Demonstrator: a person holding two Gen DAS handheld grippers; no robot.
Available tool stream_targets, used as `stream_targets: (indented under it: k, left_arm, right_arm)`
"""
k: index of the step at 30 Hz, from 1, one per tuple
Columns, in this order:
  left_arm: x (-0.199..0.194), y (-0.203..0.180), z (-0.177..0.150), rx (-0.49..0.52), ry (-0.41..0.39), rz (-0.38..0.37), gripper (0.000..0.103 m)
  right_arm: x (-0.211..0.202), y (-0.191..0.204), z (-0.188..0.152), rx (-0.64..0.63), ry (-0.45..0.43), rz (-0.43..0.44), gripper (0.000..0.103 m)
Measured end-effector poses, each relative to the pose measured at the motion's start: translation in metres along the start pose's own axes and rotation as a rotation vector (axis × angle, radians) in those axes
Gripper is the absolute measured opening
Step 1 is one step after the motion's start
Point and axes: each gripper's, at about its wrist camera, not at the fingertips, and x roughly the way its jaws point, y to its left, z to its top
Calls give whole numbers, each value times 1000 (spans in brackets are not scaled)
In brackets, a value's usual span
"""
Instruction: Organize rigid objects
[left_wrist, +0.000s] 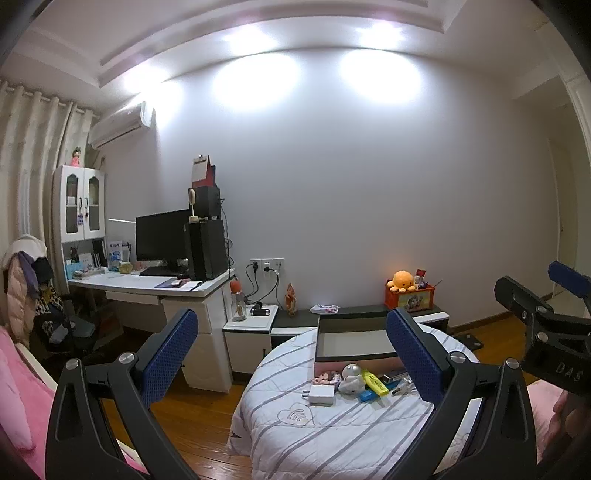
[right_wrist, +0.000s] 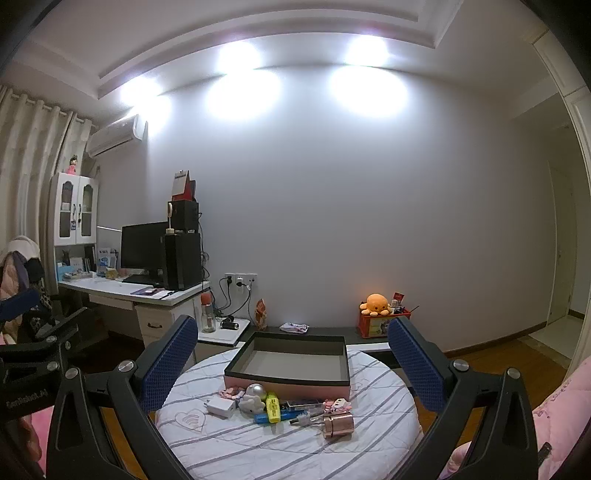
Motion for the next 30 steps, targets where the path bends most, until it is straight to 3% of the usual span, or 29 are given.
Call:
stream_targets:
  k: [21, 30]
  left_arm:
    - [22, -13, 4, -11, -15, -28, 103]
    - [45, -25, 3, -2, 19, -33, 103]
  right_arm:
    - [11, -11, 9, -9, 21, -24, 103]
    - [26, -20, 10, -7, 34, -63, 103]
